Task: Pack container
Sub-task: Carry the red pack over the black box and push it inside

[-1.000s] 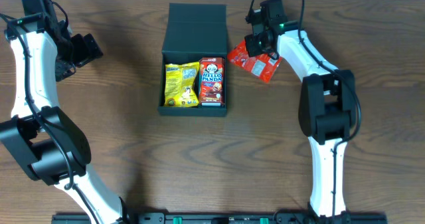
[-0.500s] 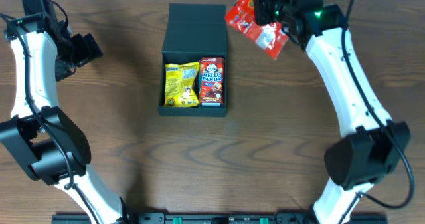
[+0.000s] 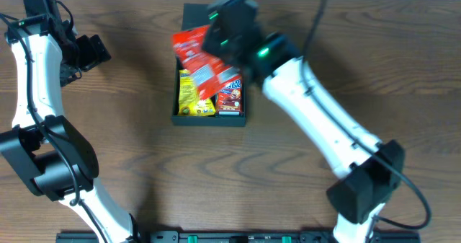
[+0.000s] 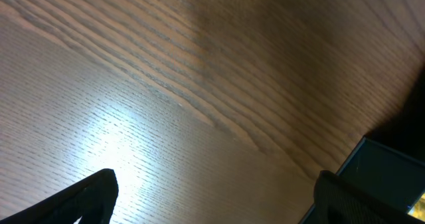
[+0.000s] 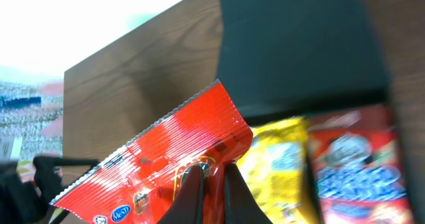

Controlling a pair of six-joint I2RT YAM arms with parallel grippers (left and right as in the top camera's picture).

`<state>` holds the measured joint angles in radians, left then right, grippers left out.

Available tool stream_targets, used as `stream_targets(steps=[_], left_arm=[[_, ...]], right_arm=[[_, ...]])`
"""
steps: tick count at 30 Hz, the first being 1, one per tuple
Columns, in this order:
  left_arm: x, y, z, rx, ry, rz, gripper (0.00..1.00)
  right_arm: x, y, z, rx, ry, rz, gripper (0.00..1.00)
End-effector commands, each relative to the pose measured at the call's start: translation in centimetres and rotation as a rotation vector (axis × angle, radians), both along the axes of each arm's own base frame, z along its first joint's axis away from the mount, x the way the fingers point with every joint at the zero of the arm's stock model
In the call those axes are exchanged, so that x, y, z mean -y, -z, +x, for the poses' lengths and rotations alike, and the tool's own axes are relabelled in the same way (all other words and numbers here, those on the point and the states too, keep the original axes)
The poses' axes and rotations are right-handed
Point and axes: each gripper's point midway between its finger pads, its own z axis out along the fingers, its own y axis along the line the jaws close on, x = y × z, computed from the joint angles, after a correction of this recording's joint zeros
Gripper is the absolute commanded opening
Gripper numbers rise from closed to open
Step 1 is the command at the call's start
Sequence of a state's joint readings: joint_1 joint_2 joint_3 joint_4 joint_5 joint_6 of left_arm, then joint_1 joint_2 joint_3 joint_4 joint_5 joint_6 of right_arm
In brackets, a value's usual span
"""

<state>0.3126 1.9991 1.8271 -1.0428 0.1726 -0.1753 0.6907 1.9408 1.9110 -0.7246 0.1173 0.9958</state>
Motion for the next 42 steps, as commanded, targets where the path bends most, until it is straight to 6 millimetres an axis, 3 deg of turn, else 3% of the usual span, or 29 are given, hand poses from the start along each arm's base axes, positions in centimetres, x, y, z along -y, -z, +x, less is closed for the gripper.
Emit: stream_targets(steps=[1, 6, 22, 36, 39, 42], left_arm=[[-0.4, -1.2, 0.1, 0.027, 0.004, 0.028, 0.95], [-0.5, -1.3, 0.4, 0.038, 0.004, 0.031, 0.95], [-0.5, -1.3, 0.3, 0.035, 0.003, 0.030, 0.95], [-0.5, -1.3, 0.3, 0.034, 0.004, 0.029, 0.95], [-0.5, -1.3, 0.3, 0.034, 0.004, 0.029, 0.95], [-0.5, -1.3, 0.3, 0.034, 0.004, 0.029, 0.95]], right_arm=[[-0.8, 0.6, -0.5, 0.064, 0.168, -0.056, 0.02], [-2.9, 2.7, -1.6, 0.068, 0.205, -0.086, 0.02], [-2.1, 12.4, 0.5, -0.086, 0.425, -0.065, 0.01], [-0.3, 15.7, 1.5, -0.082, 0.477, -0.160, 0.04], [-0.3, 16.3, 1.5, -0.093, 0.467, -0.171, 0.59], [-0.3, 16.2, 1.6, -0.088, 0.464, -0.168, 0.97]])
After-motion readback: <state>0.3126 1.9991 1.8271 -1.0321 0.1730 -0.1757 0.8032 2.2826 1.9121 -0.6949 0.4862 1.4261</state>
